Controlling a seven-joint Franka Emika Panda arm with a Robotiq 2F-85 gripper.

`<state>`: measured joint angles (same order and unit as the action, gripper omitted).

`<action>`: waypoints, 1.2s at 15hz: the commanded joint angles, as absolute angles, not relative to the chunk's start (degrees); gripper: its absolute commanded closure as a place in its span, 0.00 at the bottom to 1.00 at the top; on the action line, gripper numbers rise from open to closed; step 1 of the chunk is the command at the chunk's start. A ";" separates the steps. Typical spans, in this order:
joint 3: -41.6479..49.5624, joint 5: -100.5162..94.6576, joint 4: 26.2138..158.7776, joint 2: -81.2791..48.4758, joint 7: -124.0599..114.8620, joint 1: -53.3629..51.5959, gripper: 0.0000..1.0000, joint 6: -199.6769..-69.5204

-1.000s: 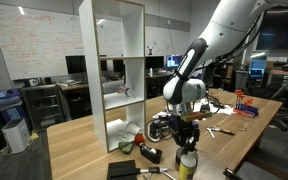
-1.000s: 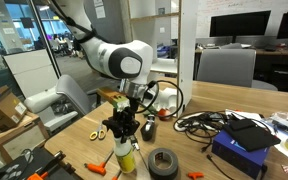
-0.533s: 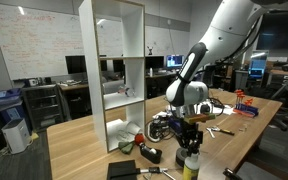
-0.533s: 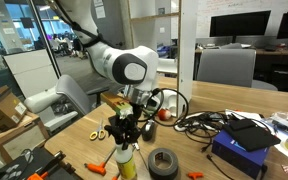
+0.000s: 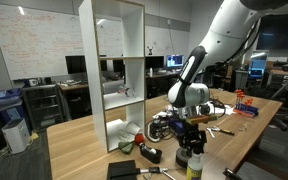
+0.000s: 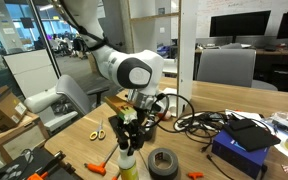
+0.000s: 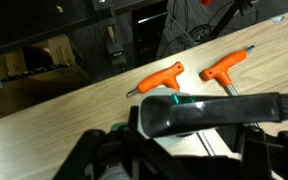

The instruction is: Pick up the bottle from the middle shelf and put it on the table

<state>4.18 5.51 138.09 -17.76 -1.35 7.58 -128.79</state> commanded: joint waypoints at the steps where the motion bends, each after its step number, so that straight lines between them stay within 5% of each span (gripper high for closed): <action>1: 4.53 6.72 136.69 -18.27 -0.14 7.82 0.00 -127.89; 18: 6.19 -6.52 135.26 -1.67 -5.80 5.22 0.00 -132.96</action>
